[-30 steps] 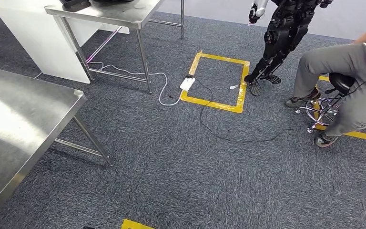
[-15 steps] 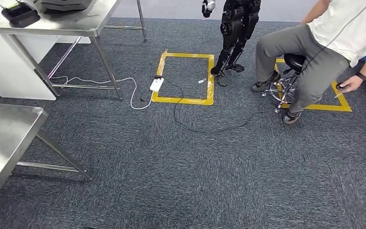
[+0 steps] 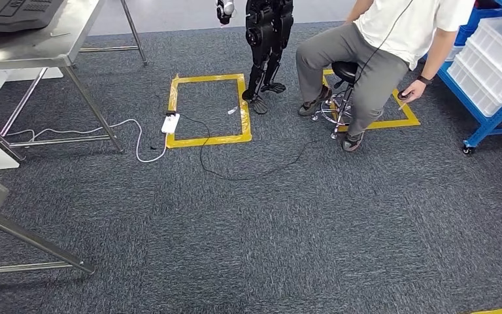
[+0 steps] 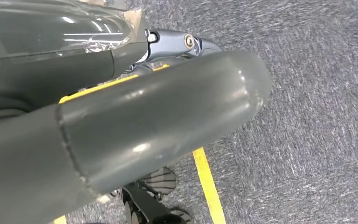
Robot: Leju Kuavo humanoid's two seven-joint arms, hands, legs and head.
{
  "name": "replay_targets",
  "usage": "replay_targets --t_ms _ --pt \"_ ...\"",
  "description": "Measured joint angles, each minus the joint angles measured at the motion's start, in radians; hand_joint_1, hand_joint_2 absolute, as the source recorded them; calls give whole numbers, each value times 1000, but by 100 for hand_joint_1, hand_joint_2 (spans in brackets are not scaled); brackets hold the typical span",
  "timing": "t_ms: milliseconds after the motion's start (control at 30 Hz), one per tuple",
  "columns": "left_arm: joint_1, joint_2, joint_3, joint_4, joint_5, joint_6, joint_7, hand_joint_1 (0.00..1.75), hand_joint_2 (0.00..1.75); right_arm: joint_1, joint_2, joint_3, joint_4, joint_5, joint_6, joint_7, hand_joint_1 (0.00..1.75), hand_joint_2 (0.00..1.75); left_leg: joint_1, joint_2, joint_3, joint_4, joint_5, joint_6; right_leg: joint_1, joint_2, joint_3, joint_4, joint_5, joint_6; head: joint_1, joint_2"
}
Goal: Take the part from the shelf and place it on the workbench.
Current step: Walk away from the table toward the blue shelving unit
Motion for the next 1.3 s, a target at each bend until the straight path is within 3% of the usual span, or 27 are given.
replay_targets --t_ms 33,100,167,200,233,300,333,400,467,533,600,667,700,733,767,833,900,967,1000,1067,1133,1200,1233,1300 --pt "-1 -1 0 0 -1 0 0 0 0 1 0 0 0 -1 0 0 0 175 1 15 2 -11 8 6 2 -26 -17 25 -15 0 2 0" --pt "1 -1 0 0 -1 -1 1 0 0 -1 0 0 0 -1 0 0 0 175 0 48 3 -22 16 12 2 -86 -72 133 -73 -2 6 0" --pt "4 0 0 0 -1 -2 2 0 0 -2 1 0 0 -2 0 0 0 175 -2 82 -1 -22 16 13 -3 -105 -126 251 -123 5 8 0" --pt "4 -1 0 0 -2 -2 3 0 0 -1 1 0 0 -2 0 0 0 175 -1 98 -2 -22 16 12 -8 -109 -129 268 -126 15 8 0" --pt "4 -1 0 0 -2 -4 3 0 0 1 0 0 0 -2 0 0 0 175 0 112 -2 -21 15 11 -12 -115 -110 243 -114 27 8 0" --pt "3 -2 0 0 -2 -6 4 0 0 2 0 0 0 -2 0 0 0 175 0 138 1 -17 11 2 -22 -154 -25 102 -69 49 9 0" --pt "3 -2 0 0 -2 -6 5 0 0 1 1 0 0 -2 0 0 0 175 -2 149 2 -14 6 -5 -21 -179 12 39 -50 51 9 0" --pt "1 0 0 0 -2 -7 6 0 0 -1 3 0 0 -2 0 0 0 175 -6 169 9 -8 -2 -20 -18 -201 43 -17 -32 38 4 0" --pt "-4 0 0 0 -2 -7 7 0 0 0 4 0 0 -2 -1 0 0 175 -1 183 16 -8 -7 -33 -17 -176 39 -17 -27 18 -1 0" --pt "-7 -1 0 0 -3 -7 8 0 0 2 4 0 0 -2 -1 -1 0 175 7 145 8 21 -35 -45 -21 -154 39 -19 -23 1 -3 0" --pt "-5 -1 0 0 -4 -8 9 0 0 0 4 0 0 -3 -1 -2 0 175 11 79 -35 127 -104 -50 -21 -130 38 -20 -18 -13 -6 0" --pt "0 0 0 0 -7 -13 17 0 0 -2 4 0 0 -3 1 -4 0 175 11 52 -96 256 -160 -47 -15 -102 34 -20 -15 -21 -7 0" --pt "1 0 0 1 -9 -16 22 0 0 -2 4 0 0 -4 2 -5 0 175 11 49 -111 283 -162 -45 -12 -87 33 -19 -14 -22 -7 0" --pt "1 0 0 1 -11 -20 28 0 0 0 4 -1 0 -4 3 -6 0 175 11 47 -106 270 -140 -42 -11 -72 33 -19 -13 -23 -6 0" --pt "1 0 0 1 -12 -23 31 0 0 1 4 -1 0 -5 4 -6 0 175 12 41 -85 221 -105 -38 -11 -58 34 -19 -12 -22 -7 0" --pt "1 1 0 2 -14 -27 33 0 0 1 5 -1 0 -6 4 -6 0 175 13 0 -22 84 -38 -30 -9 -31 34 -18 -9 -18 -6 0" --pt "1 1 0 2 -15 -28 34 0 0 -1 5 -1 0 -6 4 -6 0 175 11 -31 7 13 -18 -26 -8 -9 26 -17 -3 -8 -6 0" --pt "0 1 0 2 -14 -30 38 0 0 1 5 -1 0 -5 5 -7 0 175 5 -18 7 4 -16 -18 -9 12 14 -22 6 7 -6 0" --pt "-1 0 0 2 -14 -33 42 0 0 3 4 -1 0 -5 6 -7 0 175 4 -4 9 -4 -9 -11 -10 7 7 -21 8 13 -6 0" --pt "-2 -1 0 2 -12 -40 50 0 0 6 4 -2 0 -5 10 -6 0 175 5 24 13 -25 6 3 -5 -40 -19 20 -16 16 1 0" --pt "1 0 0 3 -9 -54 65 0 0 4 5 -2 0 -6 18 -8 0 175 2 54 12 -34 12 9 -2 -92 -71 132 -75 8 10 0" --pt "3 0 1 6 1 -98 121 0 0 3 5 -2 0 -11 37 -17 0 175 -2 88 10 -33 12 9 -5 -107 -112 234 -116 9 13 0" --pt "4 0 2 8 9 -129 166 0 0 3 5 -2 0 -15 49 -24 0 175 -2 103 10 -33 12 9 -6 -111 -107 238 -114 16 13 0" --pt "4 0 8 9 23 -193 271 0 0 3 4 -2 0 -18 74 -36 0 175 -2 129 12 -31 10 5 -9 -134 -40 134 -76 34 13 0"
